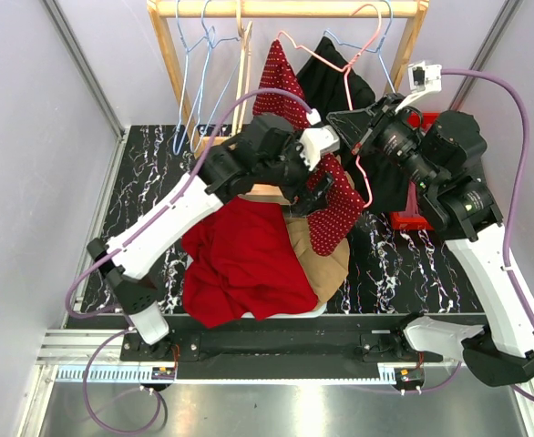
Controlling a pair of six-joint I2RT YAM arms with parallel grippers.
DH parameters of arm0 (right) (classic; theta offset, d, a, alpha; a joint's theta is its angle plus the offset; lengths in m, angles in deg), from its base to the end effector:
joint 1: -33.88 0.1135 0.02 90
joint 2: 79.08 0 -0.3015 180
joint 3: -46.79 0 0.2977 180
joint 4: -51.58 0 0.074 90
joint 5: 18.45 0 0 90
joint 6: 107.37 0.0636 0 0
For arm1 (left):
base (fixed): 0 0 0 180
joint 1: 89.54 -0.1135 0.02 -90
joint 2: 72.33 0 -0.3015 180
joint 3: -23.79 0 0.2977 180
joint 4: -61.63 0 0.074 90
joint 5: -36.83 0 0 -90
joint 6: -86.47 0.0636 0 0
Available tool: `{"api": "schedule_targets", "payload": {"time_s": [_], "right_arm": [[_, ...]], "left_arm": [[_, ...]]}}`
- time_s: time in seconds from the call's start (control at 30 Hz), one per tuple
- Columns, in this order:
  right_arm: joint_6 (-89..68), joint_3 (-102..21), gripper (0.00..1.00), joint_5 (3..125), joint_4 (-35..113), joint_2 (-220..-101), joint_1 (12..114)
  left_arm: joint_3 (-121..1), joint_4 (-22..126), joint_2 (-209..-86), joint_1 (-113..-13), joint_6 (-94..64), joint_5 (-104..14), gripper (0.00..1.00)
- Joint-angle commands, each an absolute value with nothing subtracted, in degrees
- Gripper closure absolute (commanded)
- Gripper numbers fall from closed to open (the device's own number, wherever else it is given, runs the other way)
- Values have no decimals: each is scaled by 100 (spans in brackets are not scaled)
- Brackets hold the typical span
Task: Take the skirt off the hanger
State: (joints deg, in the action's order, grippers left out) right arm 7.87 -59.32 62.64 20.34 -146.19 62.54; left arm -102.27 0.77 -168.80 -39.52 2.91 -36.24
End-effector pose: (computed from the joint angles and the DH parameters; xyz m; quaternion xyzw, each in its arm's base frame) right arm 0.2319 0.1380 0.5971 -0.0781 0.6536 0.3859 0.6463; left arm 0.2609 -0.3399 0.4901 0.4713 0.7253 -0.2992 0.4028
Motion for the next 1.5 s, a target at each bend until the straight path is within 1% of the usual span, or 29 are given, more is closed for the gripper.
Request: {"api": "schedule_targets", "payload": {"time_s": [0.0,0.07,0.1,0.13,0.17,0.2,0.23,0.27,0.3,0.5,0.63,0.73,0.77,0.83,0.87,0.97,1.07,1.13,1.3,1.47], "right_arm": [[944,-6143,100,6065,2624,-14315,6323],[918,-6161,100,6056,2607,-14289,6323],[909,-6178,100,6065,2607,-14280,6323],[865,-6196,100,6065,2580,-14280,6315],[847,-6196,100,6074,2563,-14271,6323],[830,-6213,100,6091,2545,-14280,6323],[786,-6214,100,6100,2528,-14280,6323],[760,-6205,100,6126,2519,-14289,6332],[751,-6179,100,6126,2510,-14280,6323],[584,-6100,100,6276,2519,-14324,6323],[163,-6021,100,6625,2369,-14341,6323],[-137,-5854,100,6952,2299,-14368,6315],[-163,-5766,100,6987,2299,-14368,6323],[-172,-5626,100,7005,2316,-14403,6323],[-164,-5564,100,7005,2308,-14429,6323],[-120,-5283,100,7023,2325,-14473,6323],[-154,-5001,100,7119,2317,-14482,6323],[-190,-4948,100,7259,2308,-14491,6323],[-243,-5044,100,7322,2255,-14552,6323],[-216,-5106,100,7260,2281,-14596,6323]], "left_arm": [[-10534,359,-17182,-3953,403,-3507,1],[-10613,342,-17235,-3953,403,-3428,1],[-10631,342,-17261,-3970,394,-3375,4],[-10666,324,-17262,-3979,420,-3297,29],[-10675,324,-17253,-3997,403,-3235,41],[-10675,316,-17209,-4023,394,-3234,56],[-10667,307,-17174,-4049,403,-3208,78],[-10666,298,-17130,-4067,403,-3147,94],[-10666,280,-17043,-4119,403,-3155,100],[-10596,201,-16542,-4330,376,-3129,100],[-10736,-18,-16094,-4401,623,-3225,100],[-11280,-194,-15629,-4410,860,-3409,100],[-11656,-203,-15549,-4401,1051,-3471,100],[-12132,-177,-15460,-4401,1228,-3585,100],[-12639,-142,-15469,-4401,1351,-3629,100],[-13362,33,-15478,-4401,1431,-3665,100],[-13312,472,-15170,-4392,1257,-3647,100],[-13391,395,-15135,-4401,1063,-3604,100],[-12741,395,-14898,-4392,895,-3437,100],[-12337,403,-14994,-4401,930,-3445,100]]}}
